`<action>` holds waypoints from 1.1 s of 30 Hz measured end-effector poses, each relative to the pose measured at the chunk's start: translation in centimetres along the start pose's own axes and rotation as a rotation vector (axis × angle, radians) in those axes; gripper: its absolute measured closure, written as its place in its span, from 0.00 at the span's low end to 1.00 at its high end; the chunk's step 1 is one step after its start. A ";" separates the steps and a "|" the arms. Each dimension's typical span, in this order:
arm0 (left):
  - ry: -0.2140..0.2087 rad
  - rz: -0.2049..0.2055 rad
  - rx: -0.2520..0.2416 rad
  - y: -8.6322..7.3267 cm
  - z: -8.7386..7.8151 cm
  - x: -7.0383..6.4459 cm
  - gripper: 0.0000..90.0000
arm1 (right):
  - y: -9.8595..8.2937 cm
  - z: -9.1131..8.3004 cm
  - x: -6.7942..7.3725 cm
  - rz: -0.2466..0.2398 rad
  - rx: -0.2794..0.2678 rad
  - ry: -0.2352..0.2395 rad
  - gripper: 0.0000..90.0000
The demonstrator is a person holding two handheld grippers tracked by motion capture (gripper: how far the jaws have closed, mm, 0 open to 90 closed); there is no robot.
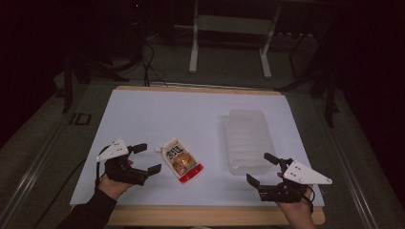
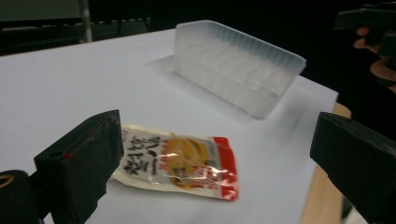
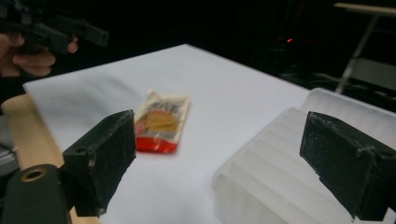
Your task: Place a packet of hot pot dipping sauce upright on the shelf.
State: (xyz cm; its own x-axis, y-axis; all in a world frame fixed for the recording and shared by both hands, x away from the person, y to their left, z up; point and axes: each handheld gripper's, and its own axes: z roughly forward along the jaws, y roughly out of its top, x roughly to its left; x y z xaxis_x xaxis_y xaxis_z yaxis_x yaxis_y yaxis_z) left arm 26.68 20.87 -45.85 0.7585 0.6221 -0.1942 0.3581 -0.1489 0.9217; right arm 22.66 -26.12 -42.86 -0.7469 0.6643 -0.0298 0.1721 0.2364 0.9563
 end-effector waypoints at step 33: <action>-0.018 0.009 0.106 1.5 7.4 7.2 0.20 | -0.2 0.6 0.3 -0.022 0.040 0.044 0.15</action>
State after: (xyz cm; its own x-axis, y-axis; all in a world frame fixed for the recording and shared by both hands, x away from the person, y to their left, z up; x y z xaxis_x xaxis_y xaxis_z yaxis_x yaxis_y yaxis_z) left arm 36.68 19.47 -48.33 0.7712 0.6065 -0.1934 0.4064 -0.2354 0.8828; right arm 22.82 -25.57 -43.28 -0.7780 0.6271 -0.0369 0.1806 0.2796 0.9430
